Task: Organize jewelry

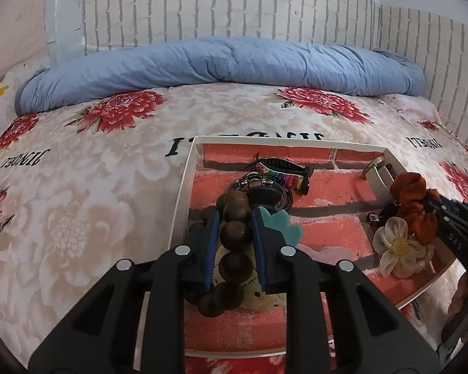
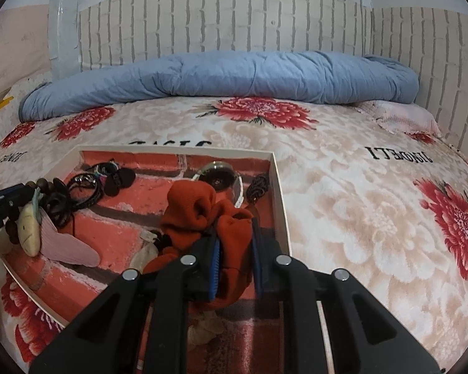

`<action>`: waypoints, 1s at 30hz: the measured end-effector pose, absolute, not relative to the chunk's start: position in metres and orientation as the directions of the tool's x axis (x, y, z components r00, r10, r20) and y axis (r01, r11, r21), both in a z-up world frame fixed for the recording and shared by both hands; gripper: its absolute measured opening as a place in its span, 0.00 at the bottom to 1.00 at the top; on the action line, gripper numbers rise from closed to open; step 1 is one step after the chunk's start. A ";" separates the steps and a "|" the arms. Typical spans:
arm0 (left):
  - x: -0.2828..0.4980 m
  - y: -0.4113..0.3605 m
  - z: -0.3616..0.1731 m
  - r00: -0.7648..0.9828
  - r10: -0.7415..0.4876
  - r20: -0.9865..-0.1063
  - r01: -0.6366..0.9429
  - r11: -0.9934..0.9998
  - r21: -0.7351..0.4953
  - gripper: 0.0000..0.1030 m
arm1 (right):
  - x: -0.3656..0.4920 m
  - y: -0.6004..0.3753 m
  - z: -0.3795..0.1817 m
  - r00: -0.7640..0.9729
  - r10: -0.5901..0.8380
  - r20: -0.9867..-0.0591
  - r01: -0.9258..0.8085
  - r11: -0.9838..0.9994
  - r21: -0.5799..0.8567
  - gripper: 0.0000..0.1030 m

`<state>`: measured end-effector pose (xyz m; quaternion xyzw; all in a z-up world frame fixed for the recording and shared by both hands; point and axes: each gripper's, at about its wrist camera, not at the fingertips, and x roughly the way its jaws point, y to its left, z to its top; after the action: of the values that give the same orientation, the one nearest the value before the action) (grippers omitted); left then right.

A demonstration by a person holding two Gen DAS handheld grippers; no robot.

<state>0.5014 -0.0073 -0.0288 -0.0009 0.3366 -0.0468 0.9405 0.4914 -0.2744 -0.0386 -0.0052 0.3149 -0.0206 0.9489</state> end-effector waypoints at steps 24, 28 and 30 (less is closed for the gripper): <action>0.392 0.001 0.031 0.882 -0.066 -0.467 0.059 0.998 -0.029 0.95 | 0.418 -0.274 0.001 0.825 -0.036 -0.565 0.038 0.999 -0.008 0.96; 0.345 0.005 0.039 0.902 -0.042 -0.430 0.035 0.999 -0.024 0.95 | 0.369 -0.267 0.012 0.852 -0.015 -0.523 0.015 1.000 -0.004 0.96; 0.324 0.006 0.040 0.910 -0.024 -0.414 0.018 1.000 -0.019 0.95 | 0.342 -0.262 0.017 0.871 -0.013 -0.490 0.006 1.000 -0.017 0.96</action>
<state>0.3240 0.0059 0.0395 -0.0074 0.2117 -0.0106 0.9773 0.3422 -0.2618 0.0175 -0.0074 0.2536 -0.0048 0.9673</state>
